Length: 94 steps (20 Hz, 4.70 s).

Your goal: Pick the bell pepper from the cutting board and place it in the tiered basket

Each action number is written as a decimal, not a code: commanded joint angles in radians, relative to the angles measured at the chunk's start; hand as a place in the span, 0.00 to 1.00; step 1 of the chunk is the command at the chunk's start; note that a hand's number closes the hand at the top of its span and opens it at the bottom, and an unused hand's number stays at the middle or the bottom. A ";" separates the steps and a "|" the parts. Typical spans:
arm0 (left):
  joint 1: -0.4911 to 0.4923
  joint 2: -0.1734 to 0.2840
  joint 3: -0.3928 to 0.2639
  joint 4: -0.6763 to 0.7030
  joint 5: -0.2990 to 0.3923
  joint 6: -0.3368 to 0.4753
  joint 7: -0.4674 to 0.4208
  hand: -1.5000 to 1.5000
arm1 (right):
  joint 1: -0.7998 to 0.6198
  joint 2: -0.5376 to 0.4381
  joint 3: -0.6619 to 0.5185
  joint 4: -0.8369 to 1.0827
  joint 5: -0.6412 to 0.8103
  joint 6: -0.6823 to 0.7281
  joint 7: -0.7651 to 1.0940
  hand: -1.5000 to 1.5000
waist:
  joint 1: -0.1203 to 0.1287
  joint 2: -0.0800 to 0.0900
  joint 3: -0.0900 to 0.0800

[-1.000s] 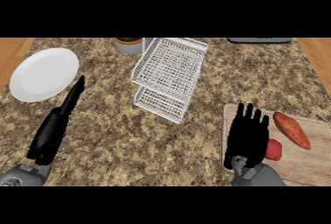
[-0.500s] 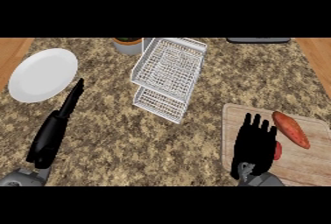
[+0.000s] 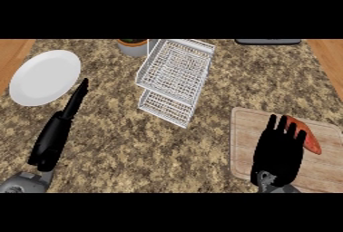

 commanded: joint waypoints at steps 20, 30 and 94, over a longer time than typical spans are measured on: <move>0.060 -0.102 0.137 -0.052 -0.106 -0.148 0.017 0.50 | 0.096 0.021 -0.198 0.125 0.066 -0.214 -0.103 0.00 | 0.004 0.001 0.001; -0.005 -0.177 0.166 0.056 -0.178 -0.144 -0.048 0.50 | 0.002 0.017 -0.262 0.200 -0.043 -0.265 -0.252 1.00 | -0.004 0.001 0.000; 0.020 -0.275 0.228 -0.011 -0.251 -0.274 -0.010 0.50 | -1.140 -0.002 -0.407 0.583 -0.665 -0.323 -0.266 1.00 | 0.026 0.007 -0.001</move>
